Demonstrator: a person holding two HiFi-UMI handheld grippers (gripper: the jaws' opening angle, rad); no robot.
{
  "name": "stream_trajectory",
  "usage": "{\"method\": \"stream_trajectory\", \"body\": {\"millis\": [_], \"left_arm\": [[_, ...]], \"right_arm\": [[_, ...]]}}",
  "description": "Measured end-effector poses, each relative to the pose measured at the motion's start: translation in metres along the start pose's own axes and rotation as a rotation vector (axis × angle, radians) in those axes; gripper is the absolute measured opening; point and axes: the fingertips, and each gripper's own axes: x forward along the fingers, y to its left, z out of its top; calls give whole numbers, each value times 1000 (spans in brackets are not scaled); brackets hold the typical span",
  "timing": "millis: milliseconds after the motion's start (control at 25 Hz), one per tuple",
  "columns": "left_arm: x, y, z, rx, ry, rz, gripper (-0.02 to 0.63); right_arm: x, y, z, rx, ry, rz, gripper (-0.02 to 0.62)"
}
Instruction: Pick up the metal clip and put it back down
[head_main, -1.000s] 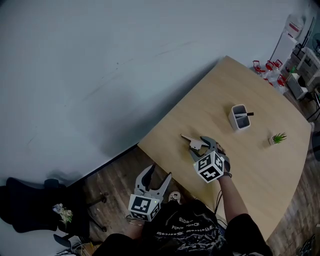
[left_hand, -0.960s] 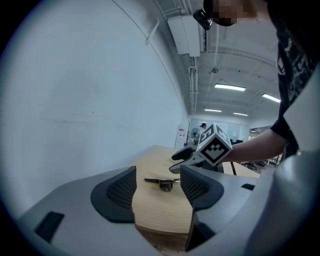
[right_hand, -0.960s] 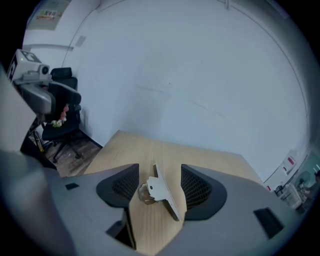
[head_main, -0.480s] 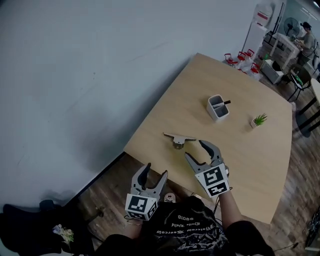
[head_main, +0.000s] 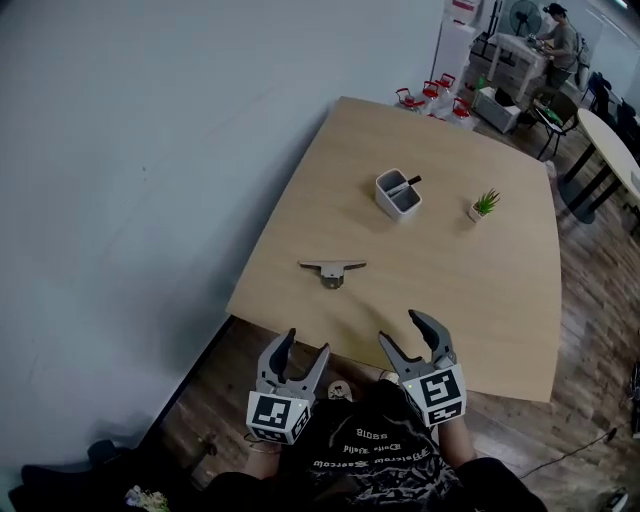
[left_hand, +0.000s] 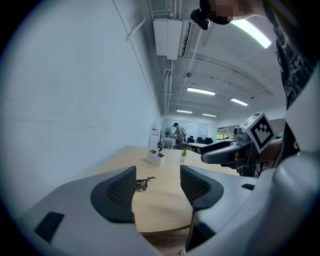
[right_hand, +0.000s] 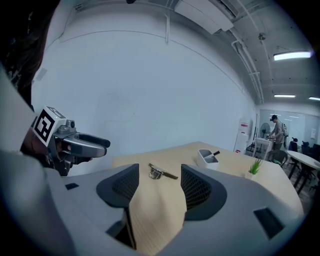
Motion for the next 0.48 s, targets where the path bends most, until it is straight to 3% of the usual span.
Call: {"method": "stream_trajectory", "body": {"millis": [320,480], "left_arm": [[4,-11,6,20,-10,-59,267],[4,-11,12,31,-35,-52,267]], "right_arm": [[-14,2,-12,20,15,-55,276],[-12,5,-7,16,3,-57,275]]}}
